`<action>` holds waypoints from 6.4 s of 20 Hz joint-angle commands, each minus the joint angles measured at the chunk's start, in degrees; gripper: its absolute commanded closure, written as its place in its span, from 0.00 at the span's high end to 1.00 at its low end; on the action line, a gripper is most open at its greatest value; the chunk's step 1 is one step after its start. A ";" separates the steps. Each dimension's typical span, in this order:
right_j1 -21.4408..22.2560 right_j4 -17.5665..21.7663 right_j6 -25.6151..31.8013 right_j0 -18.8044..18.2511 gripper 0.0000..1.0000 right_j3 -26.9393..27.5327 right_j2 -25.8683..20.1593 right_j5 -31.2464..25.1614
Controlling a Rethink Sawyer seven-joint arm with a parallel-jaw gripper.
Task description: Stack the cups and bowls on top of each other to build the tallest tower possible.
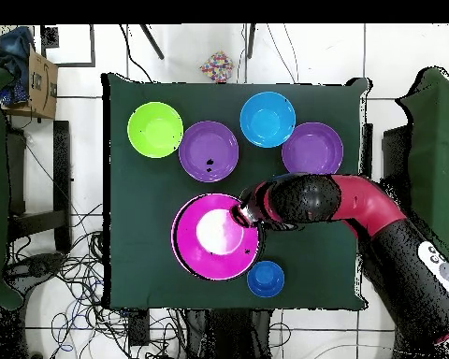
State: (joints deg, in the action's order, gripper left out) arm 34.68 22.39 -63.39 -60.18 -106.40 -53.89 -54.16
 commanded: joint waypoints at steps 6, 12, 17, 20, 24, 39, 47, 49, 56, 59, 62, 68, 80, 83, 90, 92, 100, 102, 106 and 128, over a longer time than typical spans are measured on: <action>-2.52 0.76 -2.08 3.21 0.00 1.41 2.79 2.68; -2.39 0.48 -2.10 3.38 0.00 1.72 2.83 2.55; -2.06 0.35 -2.05 3.20 0.00 1.36 2.70 2.63; -1.98 0.13 -2.27 3.61 0.00 1.80 2.70 2.37; -1.81 -0.24 -2.71 4.58 0.00 2.86 2.76 1.85; -0.34 -1.91 -3.38 5.78 0.00 3.59 2.45 0.57; -0.42 -2.40 -2.67 6.72 0.00 5.68 2.96 -1.25; -0.32 -2.56 -2.59 7.03 0.00 6.25 3.06 -1.78; -0.01 -3.05 -1.95 7.71 0.00 8.19 3.33 -3.96; 0.11 -3.29 -1.52 7.71 0.00 8.88 3.28 -4.99; 0.08 -3.34 -1.06 7.68 0.00 9.47 3.36 -5.80; 0.16 -3.27 -0.75 7.10 0.00 8.60 3.60 -5.23; -0.48 -1.23 0.72 5.23 0.00 6.31 4.50 -2.26; -0.60 -1.08 1.11 4.86 0.00 6.21 4.47 -2.20; -0.72 -0.86 1.18 4.36 0.00 5.49 4.47 -1.70; -0.50 -0.95 1.06 4.30 0.00 5.26 4.42 -1.75; 1.67 -1.90 -0.19 3.78 0.00 2.95 3.88 -1.93; 2.42 -2.31 -0.53 3.64 0.00 2.35 3.63 -2.01; 3.02 -2.55 -0.68 3.44 0.00 2.04 3.69 -2.08; 0.68 -0.89 0.86 2.23 0.00 1.80 4.61 0.01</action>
State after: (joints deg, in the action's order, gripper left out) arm 37.35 19.36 -63.39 -58.17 -102.71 -52.20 -54.59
